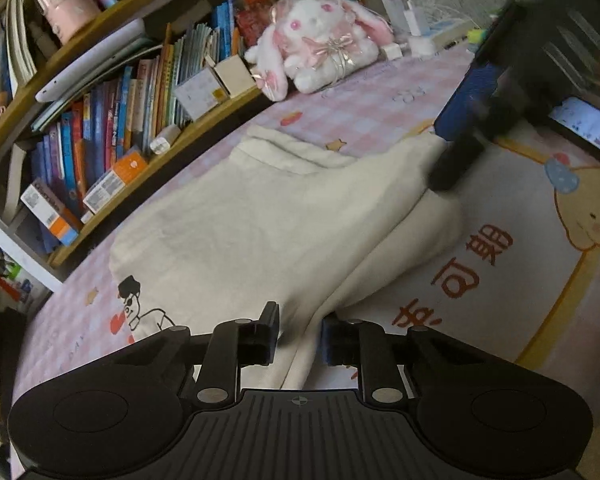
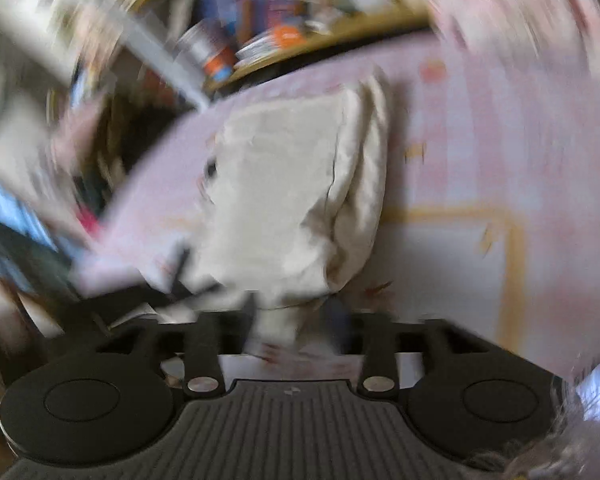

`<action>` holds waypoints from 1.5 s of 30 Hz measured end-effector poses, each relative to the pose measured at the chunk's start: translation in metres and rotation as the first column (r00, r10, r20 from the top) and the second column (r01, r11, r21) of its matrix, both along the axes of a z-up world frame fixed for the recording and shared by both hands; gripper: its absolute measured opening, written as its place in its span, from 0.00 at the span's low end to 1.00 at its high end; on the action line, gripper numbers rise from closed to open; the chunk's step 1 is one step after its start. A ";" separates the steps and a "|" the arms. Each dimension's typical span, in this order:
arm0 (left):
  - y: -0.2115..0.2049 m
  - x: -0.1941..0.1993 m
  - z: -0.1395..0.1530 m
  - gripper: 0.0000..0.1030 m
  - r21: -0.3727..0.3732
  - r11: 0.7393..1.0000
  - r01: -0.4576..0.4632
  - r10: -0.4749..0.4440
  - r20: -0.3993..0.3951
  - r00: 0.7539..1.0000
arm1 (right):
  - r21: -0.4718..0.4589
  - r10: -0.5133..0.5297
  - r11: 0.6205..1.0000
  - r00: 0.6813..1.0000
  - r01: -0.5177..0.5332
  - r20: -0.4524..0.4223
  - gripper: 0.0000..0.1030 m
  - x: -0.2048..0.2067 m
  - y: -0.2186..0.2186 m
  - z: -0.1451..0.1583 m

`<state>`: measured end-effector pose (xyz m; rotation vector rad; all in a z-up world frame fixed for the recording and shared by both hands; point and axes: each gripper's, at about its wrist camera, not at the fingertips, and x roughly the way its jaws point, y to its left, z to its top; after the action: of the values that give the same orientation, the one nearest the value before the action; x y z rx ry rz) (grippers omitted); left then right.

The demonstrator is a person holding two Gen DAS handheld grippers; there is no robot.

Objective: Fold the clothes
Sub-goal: 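Grasp the bag end with the right gripper while the left gripper pinches the bag, then lift the bag end with the right gripper while the left gripper holds the other end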

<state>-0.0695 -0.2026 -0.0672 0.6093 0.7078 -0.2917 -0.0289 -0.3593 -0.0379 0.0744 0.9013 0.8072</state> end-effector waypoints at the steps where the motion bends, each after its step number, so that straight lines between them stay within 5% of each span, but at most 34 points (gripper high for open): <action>1: 0.001 0.001 0.001 0.22 -0.007 1.000 -0.004 0.004 -0.005 1.000 | -0.059 0.049 0.997 0.997 -0.045 0.063 0.54 -0.005 0.006 0.001; 5: 0.002 0.005 0.002 0.24 -0.022 1.000 -0.016 0.016 -0.013 1.000 | -0.311 0.270 0.933 0.922 -0.179 0.277 0.75 -0.027 0.030 0.003; 10: 0.003 0.006 0.002 0.25 -0.036 0.999 -0.023 0.022 -0.018 1.000 | -0.623 0.566 0.748 0.707 -0.226 0.423 0.81 -0.054 0.061 0.007; 12: 0.003 0.005 0.001 0.25 -0.038 0.999 -0.025 0.024 -0.019 1.000 | -0.683 0.642 0.691 0.634 -0.236 0.431 0.81 -0.060 0.072 -0.003; 15: 0.005 0.003 -0.002 0.25 -0.028 0.999 -0.030 0.030 -0.023 0.999 | -0.747 0.701 0.631 0.569 -0.212 0.430 0.70 -0.062 0.082 -0.019; 16: 0.006 0.002 -0.003 0.25 -0.022 0.999 -0.033 0.032 -0.024 0.999 | -0.765 0.714 0.613 0.552 -0.196 0.431 0.50 -0.062 0.085 -0.024; 17: 0.007 0.001 -0.005 0.25 -0.016 0.999 -0.035 0.034 -0.026 0.999 | -0.777 0.720 0.602 0.546 -0.185 0.428 0.25 -0.060 0.085 -0.026; 20: 0.011 -0.002 -0.009 0.25 0.007 0.999 -0.043 0.043 -0.030 0.999 | -0.773 0.714 0.608 0.550 -0.182 0.433 0.15 -0.053 0.081 -0.023; 25: 0.024 -0.006 -0.013 0.26 0.067 0.997 -0.047 0.049 -0.024 0.998 | -0.751 0.694 0.638 0.550 -0.170 0.464 0.13 -0.048 0.082 -0.011; 36: 0.037 -0.014 -0.023 0.28 0.222 0.975 -0.003 -0.005 0.033 0.999 | -0.759 0.688 0.628 0.578 -0.171 0.440 0.14 -0.047 0.083 -0.017; 39: 0.038 -0.018 -0.026 0.28 0.240 0.971 0.015 -0.028 0.049 0.998 | -0.767 0.685 0.621 0.585 -0.159 0.434 0.21 -0.049 0.084 -0.023; 45: 0.042 -0.022 -0.029 0.11 0.237 0.968 0.083 -0.096 0.041 0.995 | -0.768 0.653 0.626 0.630 -0.135 0.421 0.21 -0.051 0.085 -0.031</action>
<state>-0.0915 -0.1603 -0.0965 0.8733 0.6707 -0.2765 -0.0803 -0.2744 -0.0689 -1.1009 0.4393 0.8053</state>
